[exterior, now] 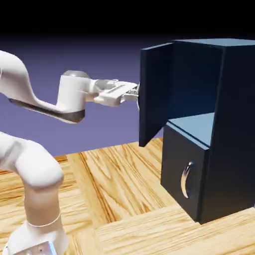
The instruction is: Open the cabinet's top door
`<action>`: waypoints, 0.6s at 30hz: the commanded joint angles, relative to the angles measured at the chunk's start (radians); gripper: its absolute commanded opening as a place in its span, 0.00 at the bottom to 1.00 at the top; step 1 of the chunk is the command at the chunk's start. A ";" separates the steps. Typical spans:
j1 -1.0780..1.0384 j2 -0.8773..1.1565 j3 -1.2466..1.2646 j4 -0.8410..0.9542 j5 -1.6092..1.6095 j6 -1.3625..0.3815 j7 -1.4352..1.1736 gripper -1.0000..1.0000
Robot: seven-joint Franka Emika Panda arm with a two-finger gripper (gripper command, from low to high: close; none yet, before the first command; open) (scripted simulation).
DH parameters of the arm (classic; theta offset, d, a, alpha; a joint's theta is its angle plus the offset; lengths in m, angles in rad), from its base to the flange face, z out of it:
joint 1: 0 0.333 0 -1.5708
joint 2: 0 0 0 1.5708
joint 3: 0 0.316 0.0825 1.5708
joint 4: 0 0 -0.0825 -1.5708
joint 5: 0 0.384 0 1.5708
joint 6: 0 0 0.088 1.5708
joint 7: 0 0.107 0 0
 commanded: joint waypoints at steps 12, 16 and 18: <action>-0.144 0.337 0.360 0.330 0.279 -0.521 0.080 0.00; -0.210 0.474 0.466 0.458 0.312 -0.695 0.129 0.00; -0.238 0.547 0.514 0.520 0.319 -0.781 0.159 0.00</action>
